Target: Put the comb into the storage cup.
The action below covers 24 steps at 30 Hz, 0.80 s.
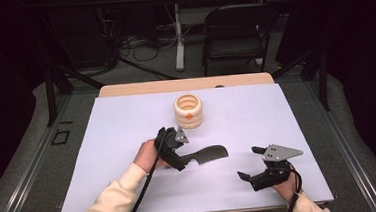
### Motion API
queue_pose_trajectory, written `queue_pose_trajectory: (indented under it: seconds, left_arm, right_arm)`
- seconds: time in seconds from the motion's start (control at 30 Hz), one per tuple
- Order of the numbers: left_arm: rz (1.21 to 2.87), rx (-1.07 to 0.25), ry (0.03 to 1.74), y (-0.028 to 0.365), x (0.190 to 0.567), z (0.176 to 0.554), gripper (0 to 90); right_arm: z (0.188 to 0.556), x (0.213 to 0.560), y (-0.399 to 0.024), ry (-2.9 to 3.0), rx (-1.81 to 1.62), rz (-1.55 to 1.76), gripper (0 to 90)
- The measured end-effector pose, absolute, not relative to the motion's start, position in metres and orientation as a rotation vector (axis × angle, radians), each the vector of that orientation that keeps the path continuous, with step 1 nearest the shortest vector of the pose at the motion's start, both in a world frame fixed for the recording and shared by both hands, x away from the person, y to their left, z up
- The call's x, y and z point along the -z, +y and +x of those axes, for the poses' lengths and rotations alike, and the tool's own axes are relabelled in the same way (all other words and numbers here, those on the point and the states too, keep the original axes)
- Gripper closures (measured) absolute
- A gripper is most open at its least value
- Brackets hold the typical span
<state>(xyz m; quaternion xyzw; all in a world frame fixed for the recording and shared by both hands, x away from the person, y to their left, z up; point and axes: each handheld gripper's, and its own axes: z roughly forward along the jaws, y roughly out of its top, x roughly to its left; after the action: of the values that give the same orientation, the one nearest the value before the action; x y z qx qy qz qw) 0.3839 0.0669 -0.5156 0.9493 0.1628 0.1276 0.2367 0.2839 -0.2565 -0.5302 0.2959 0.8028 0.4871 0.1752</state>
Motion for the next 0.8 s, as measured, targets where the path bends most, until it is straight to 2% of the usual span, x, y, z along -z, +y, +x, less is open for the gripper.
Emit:
queue_pose_trajectory:
  seconds: [0.03,0.07,0.13,0.17,0.33,0.37,0.47,0.6,0.8]
  left_arm:
    - [2.615,-0.331,0.432,0.065,0.516,0.384,9.8]
    - [2.629,-0.314,0.419,0.064,0.518,0.384,16.7]
    - [2.66,-0.285,0.412,0.06,0.52,0.385,20.8]
    - [2.674,-0.272,0.407,0.058,0.52,0.386,27.7]
    - [2.727,-0.247,0.378,0.05,0.522,0.387,39.0]
    - [2.735,-0.239,0.375,0.049,0.522,0.387,44.7]
    - [2.754,-0.221,0.369,0.046,0.523,0.389,52.2]
    - [2.785,-0.151,0.35,0.042,0.525,0.392,58.5]
    - [2.793,-0.122,0.352,0.039,0.528,0.396,65.3]
  right_arm:
    - [0.284,0.53,-0.256,2.275,-1.38,0.84,0.4]
    - [0.284,0.53,-0.256,2.277,-1.381,0.839,0.4]
    - [0.284,0.53,-0.256,2.278,-1.383,0.838,0.4]
    - [0.284,0.53,-0.256,2.278,-1.382,0.839,0.4]
    - [0.284,0.531,-0.256,2.283,-1.381,0.839,0.4]
    - [0.285,0.531,-0.256,2.283,-1.381,0.84,0.4]
    - [0.284,0.531,-0.256,2.285,-1.38,0.84,0.4]
    - [0.284,0.531,-0.256,2.285,-1.385,0.839,0.4]
    - [0.284,0.531,-0.256,2.288,-1.388,0.842,0.4]
